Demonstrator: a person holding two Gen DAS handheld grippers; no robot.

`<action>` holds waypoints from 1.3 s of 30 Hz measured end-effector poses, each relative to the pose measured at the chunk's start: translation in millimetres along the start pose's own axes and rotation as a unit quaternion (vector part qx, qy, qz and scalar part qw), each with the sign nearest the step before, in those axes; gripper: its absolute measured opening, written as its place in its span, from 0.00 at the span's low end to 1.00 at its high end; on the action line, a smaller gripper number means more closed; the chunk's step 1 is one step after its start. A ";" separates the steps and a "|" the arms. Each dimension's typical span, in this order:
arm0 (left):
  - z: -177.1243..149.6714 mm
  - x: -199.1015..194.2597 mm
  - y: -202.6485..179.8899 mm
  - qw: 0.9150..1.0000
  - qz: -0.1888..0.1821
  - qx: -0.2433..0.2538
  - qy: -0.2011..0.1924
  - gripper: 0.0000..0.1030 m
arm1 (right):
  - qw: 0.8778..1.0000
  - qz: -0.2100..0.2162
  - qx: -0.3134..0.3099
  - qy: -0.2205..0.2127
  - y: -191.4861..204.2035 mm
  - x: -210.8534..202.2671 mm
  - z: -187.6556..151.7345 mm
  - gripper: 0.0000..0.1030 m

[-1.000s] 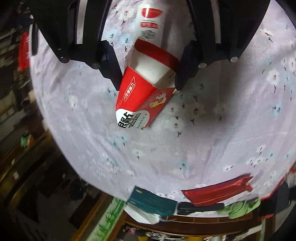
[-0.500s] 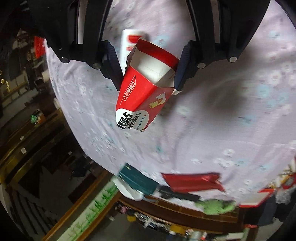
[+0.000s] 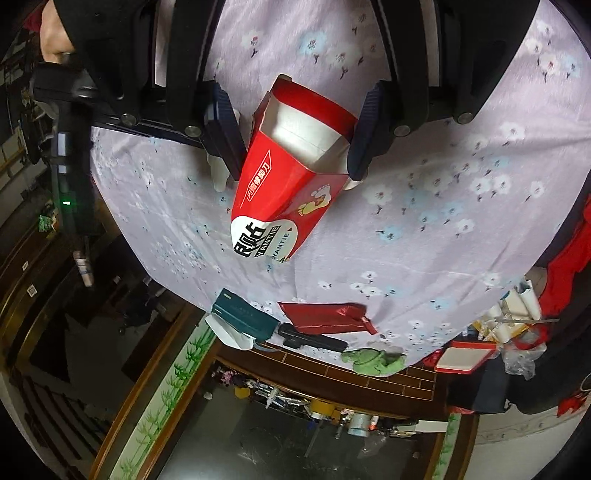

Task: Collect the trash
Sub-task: 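Grasp the white bottle with the right tool while the left tool holds the carton, then lift the carton and white bottle off the table with both tools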

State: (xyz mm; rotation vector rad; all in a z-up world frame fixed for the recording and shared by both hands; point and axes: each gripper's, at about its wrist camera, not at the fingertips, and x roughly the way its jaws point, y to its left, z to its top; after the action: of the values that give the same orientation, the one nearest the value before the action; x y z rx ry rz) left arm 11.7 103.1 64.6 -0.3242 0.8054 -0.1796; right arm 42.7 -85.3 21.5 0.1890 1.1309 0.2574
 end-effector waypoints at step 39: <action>-82.7 -29.8 -107.7 0.995 -0.031 0.092 -0.002 0.53 | 0.990 -0.030 -0.058 -0.125 -74.4 -131.7 -125.0 0.31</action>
State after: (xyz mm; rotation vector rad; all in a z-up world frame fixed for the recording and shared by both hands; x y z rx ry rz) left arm -72.8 -7.2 69.1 -0.1761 0.7685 -0.3089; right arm -115.9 -193.1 63.0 0.0801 0.8677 0.2380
